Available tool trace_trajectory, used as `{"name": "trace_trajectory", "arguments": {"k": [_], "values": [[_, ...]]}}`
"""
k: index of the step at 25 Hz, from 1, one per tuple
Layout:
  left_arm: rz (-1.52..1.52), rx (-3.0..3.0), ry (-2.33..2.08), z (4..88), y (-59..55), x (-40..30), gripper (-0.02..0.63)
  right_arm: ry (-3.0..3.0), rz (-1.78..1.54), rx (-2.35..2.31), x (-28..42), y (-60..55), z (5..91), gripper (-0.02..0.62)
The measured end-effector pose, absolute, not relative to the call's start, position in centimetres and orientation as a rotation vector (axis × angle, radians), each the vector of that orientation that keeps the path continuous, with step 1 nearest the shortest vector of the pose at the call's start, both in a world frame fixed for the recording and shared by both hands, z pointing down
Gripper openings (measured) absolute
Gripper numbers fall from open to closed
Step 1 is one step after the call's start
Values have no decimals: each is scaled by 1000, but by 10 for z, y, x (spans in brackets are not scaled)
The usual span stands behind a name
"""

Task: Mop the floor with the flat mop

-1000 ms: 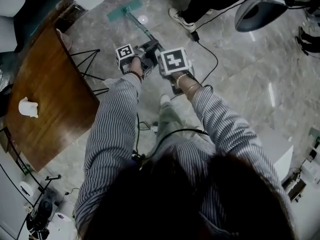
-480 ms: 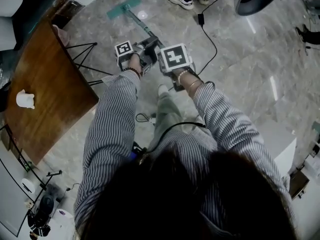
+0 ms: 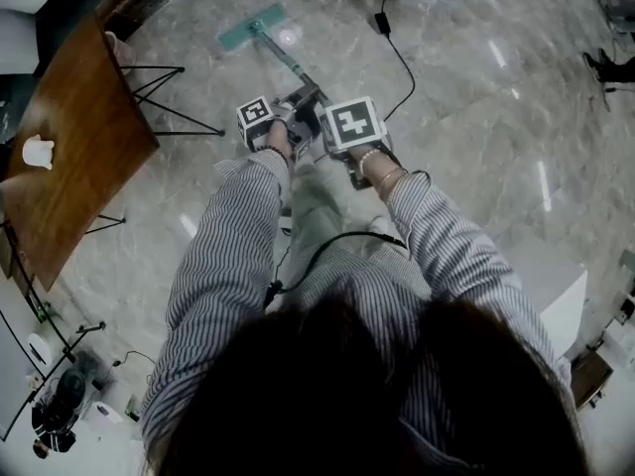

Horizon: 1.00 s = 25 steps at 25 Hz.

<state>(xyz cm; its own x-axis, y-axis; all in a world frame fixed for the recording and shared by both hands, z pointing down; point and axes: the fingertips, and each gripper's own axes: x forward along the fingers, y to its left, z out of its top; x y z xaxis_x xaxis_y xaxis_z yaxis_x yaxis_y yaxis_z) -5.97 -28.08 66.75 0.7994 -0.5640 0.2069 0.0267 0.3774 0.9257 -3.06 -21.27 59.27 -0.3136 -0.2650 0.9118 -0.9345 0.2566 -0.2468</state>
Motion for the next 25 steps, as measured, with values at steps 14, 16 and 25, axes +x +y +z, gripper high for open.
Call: {"name": "trace_trajectory", "arguments": {"k": [14,16,25], "values": [[-481,1094,-585,689,-40,70,135,-1710,1036,958,103,30,612,112],[-462,1089,-585,689,-6,87,132,-1728,1019,957,119,60,611,112],[-295,1075,-466,668,131,163,127,-1764,1117,996,193,194,589,112]]}}
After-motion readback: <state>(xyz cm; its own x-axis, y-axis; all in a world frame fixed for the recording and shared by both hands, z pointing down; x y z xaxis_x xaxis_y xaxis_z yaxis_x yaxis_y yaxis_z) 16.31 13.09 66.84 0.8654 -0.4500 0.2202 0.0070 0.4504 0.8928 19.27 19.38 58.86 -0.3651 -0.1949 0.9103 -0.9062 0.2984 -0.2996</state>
